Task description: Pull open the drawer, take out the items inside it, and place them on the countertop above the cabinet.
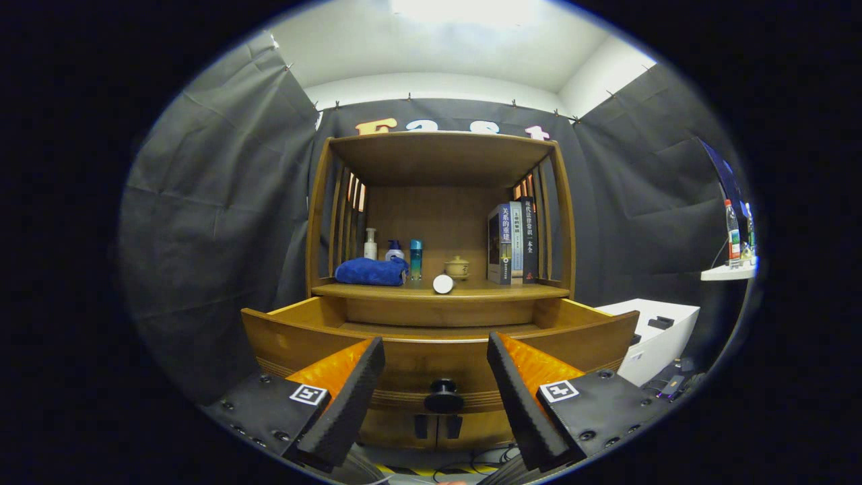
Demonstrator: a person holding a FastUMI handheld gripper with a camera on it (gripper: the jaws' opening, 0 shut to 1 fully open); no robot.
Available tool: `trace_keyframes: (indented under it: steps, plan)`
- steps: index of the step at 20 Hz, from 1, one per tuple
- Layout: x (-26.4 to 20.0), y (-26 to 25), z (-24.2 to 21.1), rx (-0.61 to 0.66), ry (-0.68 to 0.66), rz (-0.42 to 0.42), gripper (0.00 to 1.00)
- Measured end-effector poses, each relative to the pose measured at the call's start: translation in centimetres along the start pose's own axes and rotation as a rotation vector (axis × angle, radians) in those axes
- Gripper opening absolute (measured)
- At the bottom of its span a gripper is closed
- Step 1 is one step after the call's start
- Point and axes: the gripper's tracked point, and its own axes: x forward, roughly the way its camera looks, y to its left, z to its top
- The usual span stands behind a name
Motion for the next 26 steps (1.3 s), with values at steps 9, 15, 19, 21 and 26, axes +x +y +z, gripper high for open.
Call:
trace_keyframes:
  steps: [9, 15, 19, 21, 26]
  plan:
    - [2.6, -1.2, -5.0, -0.005, 0.107, -0.032, 0.99]
    - [5.3, -2.0, -6.4, 0.034, 0.15, -0.071, 0.99]
    - [6.1, -1.0, -6.5, 0.036, 0.149, -0.034, 0.98]
    - [6.1, -1.1, -6.1, -0.012, 0.138, -0.033, 0.98]
    - [7.7, -1.1, -6.3, 0.039, 0.181, -0.025, 0.98]
